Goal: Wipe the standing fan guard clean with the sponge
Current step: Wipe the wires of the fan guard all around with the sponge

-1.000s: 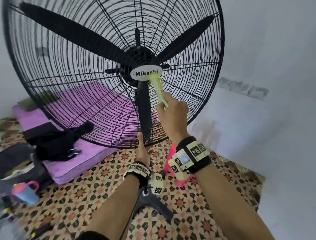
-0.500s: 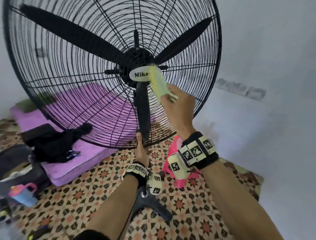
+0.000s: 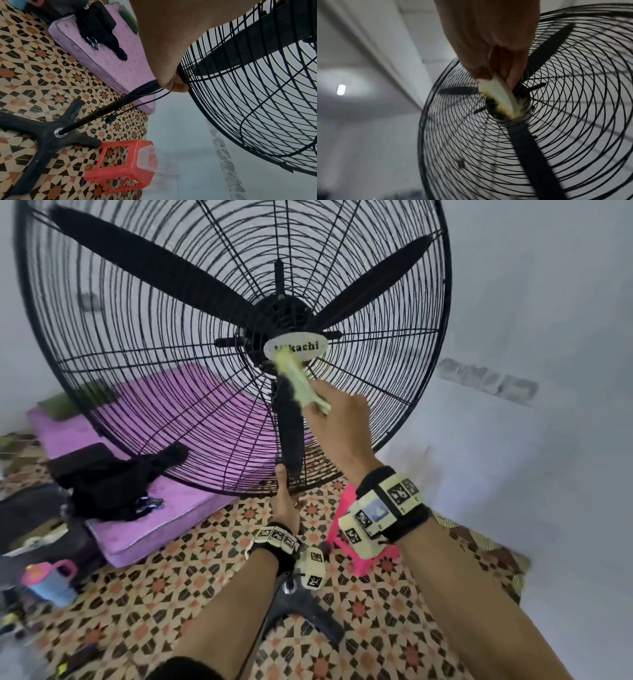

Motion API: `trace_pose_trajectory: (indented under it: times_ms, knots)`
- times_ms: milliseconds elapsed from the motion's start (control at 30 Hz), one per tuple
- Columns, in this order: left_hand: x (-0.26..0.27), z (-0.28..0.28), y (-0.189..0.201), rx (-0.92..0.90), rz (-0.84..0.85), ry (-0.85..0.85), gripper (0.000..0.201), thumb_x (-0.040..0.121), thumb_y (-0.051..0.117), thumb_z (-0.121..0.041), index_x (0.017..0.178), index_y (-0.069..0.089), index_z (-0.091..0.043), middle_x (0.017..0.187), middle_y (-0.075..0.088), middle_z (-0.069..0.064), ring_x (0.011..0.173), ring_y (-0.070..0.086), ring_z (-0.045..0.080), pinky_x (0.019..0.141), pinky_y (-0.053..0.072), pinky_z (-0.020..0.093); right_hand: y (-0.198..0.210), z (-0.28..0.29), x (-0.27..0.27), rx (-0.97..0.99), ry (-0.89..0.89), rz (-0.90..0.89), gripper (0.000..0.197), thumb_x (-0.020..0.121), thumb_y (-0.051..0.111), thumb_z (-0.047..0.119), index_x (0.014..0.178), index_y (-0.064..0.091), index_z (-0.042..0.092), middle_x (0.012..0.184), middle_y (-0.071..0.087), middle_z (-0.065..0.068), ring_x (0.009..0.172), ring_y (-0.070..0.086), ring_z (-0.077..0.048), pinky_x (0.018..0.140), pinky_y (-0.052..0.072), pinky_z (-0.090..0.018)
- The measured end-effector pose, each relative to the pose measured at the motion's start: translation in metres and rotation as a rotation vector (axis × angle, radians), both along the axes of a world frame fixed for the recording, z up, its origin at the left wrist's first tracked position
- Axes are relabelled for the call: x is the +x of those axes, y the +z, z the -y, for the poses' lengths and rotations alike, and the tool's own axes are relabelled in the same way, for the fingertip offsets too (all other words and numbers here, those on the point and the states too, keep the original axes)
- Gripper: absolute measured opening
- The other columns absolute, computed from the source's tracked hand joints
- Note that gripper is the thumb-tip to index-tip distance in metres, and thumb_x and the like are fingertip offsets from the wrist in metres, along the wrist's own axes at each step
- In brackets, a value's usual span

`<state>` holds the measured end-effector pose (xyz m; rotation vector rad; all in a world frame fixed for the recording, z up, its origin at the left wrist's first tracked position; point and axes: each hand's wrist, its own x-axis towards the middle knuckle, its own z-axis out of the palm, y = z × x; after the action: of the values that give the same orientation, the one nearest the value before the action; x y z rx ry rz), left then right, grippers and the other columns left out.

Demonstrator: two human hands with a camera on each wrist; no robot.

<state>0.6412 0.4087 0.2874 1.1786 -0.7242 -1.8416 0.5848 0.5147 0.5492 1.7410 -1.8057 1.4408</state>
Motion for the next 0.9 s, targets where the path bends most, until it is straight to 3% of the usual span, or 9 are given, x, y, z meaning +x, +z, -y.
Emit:
trace_pose_trajectory:
  times_ms: [67,167,300,400,500,567,667,800,900]
  knots:
    - [-0.001,0.001,0.001,0.006,0.003,0.013,0.133,0.046,0.055,-0.109,0.153,0.044,-0.03,0.146,0.059,0.004,0.127,0.06,0.026,0.115,0.041,0.054,0.001,-0.002,-0.005,-0.032,0.031,0.058,0.037,0.094,0.063,0.01,0.131,0.067,0.008,0.088,0.077,-0.007,0.046,0.06,-0.014,0.037,0.047,-0.021]
    - [0.0,-0.001,0.005,-0.001,0.016,-0.003,0.137,0.048,0.052,-0.11,0.16,0.034,-0.033,0.153,0.053,0.002,0.137,0.052,0.03,0.121,0.032,0.054,0.001,0.003,-0.014,-0.072,-0.079,0.051,0.037,0.095,0.063,0.014,0.131,0.067,0.011,0.081,0.075,-0.003,0.046,0.058,-0.011,0.039,0.046,-0.018]
    - [0.002,0.001,-0.002,-0.024,0.027,-0.03,0.127,0.052,0.048,-0.11,0.157,0.037,-0.04,0.15,0.057,0.0,0.133,0.056,0.027,0.121,0.034,0.052,0.005,-0.002,-0.016,-0.012,0.042,0.072,0.039,0.094,0.067,0.011,0.133,0.065,0.008,0.108,0.076,-0.013,0.062,0.071,-0.015,0.044,0.056,-0.027]
    - [0.005,-0.004,0.005,-0.033,0.061,-0.022,0.128,0.053,0.048,-0.109,0.156,0.041,-0.034,0.14,0.062,0.0,0.122,0.062,0.027,0.115,0.041,0.052,0.008,-0.002,-0.02,-0.078,0.009,-0.003,0.039,0.097,0.064,0.014,0.136,0.063,0.009,0.089,0.077,-0.009,0.055,0.067,-0.016,0.043,0.054,-0.024]
    - [0.008,-0.017,0.018,-0.06,0.08,-0.006,0.124,0.055,0.047,-0.109,0.148,0.047,-0.027,0.13,0.066,0.003,0.117,0.065,0.029,0.111,0.046,0.05,-0.003,-0.002,-0.022,0.07,-0.128,-0.137,0.041,0.098,0.06,0.016,0.139,0.061,0.01,0.066,0.065,-0.003,0.043,0.049,-0.01,0.04,0.04,-0.019]
    - [0.009,-0.016,0.019,-0.046,0.065,0.016,0.128,0.052,0.048,-0.11,0.145,0.051,-0.022,0.127,0.068,0.004,0.114,0.066,0.031,0.108,0.048,0.051,-0.007,-0.009,-0.019,0.218,-0.236,-0.237,0.043,0.1,0.056,0.018,0.141,0.058,0.008,0.066,0.057,-0.002,0.048,0.046,-0.013,0.046,0.035,-0.021]
    - [0.008,-0.017,0.02,-0.044,0.057,0.01,0.131,0.051,0.048,-0.11,0.148,0.052,-0.023,0.133,0.067,0.007,0.11,0.065,0.025,0.11,0.048,0.051,-0.003,-0.016,-0.014,0.202,-0.207,-0.257,0.043,0.099,0.057,0.018,0.14,0.058,0.006,0.07,0.064,-0.007,0.054,0.052,-0.016,0.049,0.046,-0.028]
    - [0.01,-0.025,0.032,-0.113,0.028,0.011,0.125,0.05,0.05,-0.109,0.137,0.062,-0.02,0.12,0.074,0.005,0.1,0.067,0.021,0.089,0.052,0.04,-0.008,-0.012,-0.014,0.145,-0.129,-0.247,0.046,0.096,0.062,0.009,0.141,0.056,0.004,0.077,0.072,-0.014,0.049,0.048,-0.013,0.044,0.041,-0.018]
    - [0.012,-0.025,0.038,-0.091,0.017,0.01,0.125,0.049,0.052,-0.109,0.133,0.062,-0.016,0.108,0.071,-0.004,0.096,0.062,0.019,0.079,0.048,0.037,-0.019,-0.021,-0.019,0.371,-0.279,-0.251,0.046,0.103,0.053,0.017,0.148,0.048,0.006,0.09,0.07,-0.015,0.064,0.055,-0.019,0.06,0.056,-0.03]
